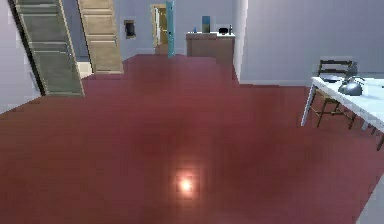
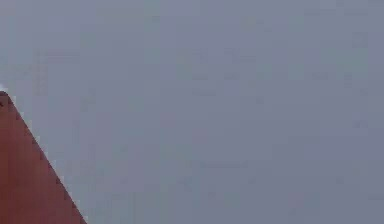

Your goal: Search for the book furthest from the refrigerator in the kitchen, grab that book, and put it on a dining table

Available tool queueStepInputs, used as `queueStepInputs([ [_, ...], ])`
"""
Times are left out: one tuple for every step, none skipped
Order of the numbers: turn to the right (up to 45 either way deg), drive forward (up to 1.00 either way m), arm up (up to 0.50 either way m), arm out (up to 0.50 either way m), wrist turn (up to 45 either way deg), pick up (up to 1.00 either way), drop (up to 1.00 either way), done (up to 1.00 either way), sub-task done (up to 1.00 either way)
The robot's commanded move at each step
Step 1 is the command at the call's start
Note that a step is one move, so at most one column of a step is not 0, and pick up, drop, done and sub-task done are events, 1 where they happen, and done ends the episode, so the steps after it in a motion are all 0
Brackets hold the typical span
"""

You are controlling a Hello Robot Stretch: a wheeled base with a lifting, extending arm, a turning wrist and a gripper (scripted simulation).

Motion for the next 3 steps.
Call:
queueStepInputs([
  [0.0, 1.00, 0.00, 0.00, 0.0, 0.00, 0.00, 0.00, 0.00],
  [0.0, 1.00, 0.00, 0.00, 0.0, 0.00, 0.00, 0.00, 0.00],
  [0.0, 1.00, 0.00, 0.00, 0.0, 0.00, 0.00, 0.00, 0.00],
])
